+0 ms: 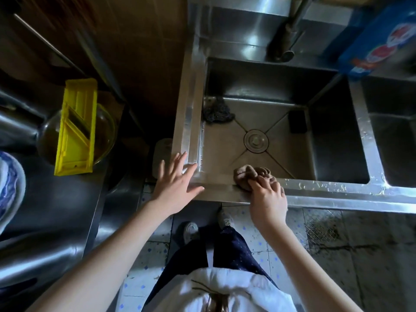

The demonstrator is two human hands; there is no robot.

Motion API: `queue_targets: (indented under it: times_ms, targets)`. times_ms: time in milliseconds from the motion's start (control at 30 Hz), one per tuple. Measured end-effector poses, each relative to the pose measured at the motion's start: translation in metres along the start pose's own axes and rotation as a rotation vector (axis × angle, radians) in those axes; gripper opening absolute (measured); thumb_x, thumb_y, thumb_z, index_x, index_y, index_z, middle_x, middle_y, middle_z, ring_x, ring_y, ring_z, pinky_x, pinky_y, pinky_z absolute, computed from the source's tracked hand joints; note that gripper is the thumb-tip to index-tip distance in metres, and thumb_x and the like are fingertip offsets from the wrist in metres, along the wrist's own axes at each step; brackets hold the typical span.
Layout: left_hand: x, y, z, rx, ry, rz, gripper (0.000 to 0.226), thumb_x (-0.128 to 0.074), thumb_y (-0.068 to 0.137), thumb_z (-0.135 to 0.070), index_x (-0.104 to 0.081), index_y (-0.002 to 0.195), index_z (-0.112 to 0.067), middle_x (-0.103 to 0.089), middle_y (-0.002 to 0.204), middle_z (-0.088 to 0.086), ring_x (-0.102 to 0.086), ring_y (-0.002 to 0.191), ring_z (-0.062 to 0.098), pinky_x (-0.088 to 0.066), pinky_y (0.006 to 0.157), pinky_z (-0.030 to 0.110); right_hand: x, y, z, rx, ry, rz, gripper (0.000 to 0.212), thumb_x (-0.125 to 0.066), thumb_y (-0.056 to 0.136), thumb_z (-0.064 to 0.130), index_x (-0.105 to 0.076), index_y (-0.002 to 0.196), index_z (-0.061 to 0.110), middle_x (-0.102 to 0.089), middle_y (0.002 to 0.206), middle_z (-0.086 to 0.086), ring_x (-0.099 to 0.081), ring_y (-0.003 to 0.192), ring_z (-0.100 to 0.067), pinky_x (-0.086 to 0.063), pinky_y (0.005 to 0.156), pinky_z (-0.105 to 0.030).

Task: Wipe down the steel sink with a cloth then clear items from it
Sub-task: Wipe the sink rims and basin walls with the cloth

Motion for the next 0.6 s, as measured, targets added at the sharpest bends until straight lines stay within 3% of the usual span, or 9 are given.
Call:
queue_targets:
  times_ms: [100,267,400,533,600]
  targets:
    - [-0.007,0.004,-0.004,-0.068,0.011,0.061,0.081,-0.033,0.08,-0.075,-0.022,0.146,-0.03,0.01,0.158,0.001,0.012,0.144,0.021,0.016,0.109,0.049,-0.004,-0.002,0.027,0.027,0.025,-0.007,0.037,-0.044,0.093,0.031,-0.054,0.129,0.029,-0.05,0.138,0.003,-0.04,0.126,-0.035,-0.036,0.103,-0.044]
    - [-0.008,0.007,-0.007,-0.095,-0.011,0.065,0.078,-0.043,0.078,-0.074,-0.034,0.139,-0.027,-0.001,0.159,0.004,0.005,0.145,0.025,0.007,0.112,0.054,-0.005,-0.001,0.048,0.077,0.084,-0.06,0.03,-0.046,0.093,0.027,-0.063,0.118,0.026,-0.058,0.127,0.004,-0.047,0.116,-0.031,-0.039,0.094,-0.039]
    - [-0.006,0.01,-0.011,-0.079,-0.004,0.056,0.079,-0.048,0.077,-0.072,-0.035,0.139,-0.027,-0.002,0.158,0.003,0.003,0.144,0.024,0.006,0.113,0.054,-0.003,-0.004,0.013,0.02,0.116,-0.148,0.027,-0.053,0.091,0.025,-0.067,0.114,0.027,-0.061,0.122,0.006,-0.053,0.106,-0.029,-0.042,0.086,-0.038]
    - [-0.008,0.007,-0.023,-0.061,-0.01,0.01,0.081,-0.048,0.074,-0.074,-0.033,0.14,-0.03,-0.008,0.157,0.002,-0.004,0.143,0.023,-0.001,0.114,0.052,-0.001,-0.002,-0.049,-0.136,0.144,-0.174,0.027,-0.052,0.092,0.028,-0.064,0.116,0.029,-0.06,0.126,0.006,-0.05,0.108,-0.029,-0.042,0.086,-0.041]
    - [-0.013,0.004,-0.032,-0.058,-0.063,0.027,0.079,-0.048,0.074,-0.073,-0.032,0.139,-0.031,-0.006,0.157,-0.001,-0.006,0.143,0.021,0.004,0.113,0.05,0.001,-0.001,-0.079,-0.223,0.156,-0.186,0.026,-0.052,0.093,0.027,-0.065,0.115,0.028,-0.06,0.127,0.004,-0.047,0.11,-0.031,-0.041,0.087,-0.041]
Point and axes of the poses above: each hand's wrist, its own y-axis towards the middle knuckle, its own x-axis out of the back of the hand, z = x × y, the point moved 3 cm from there along y, towards the middle knuckle
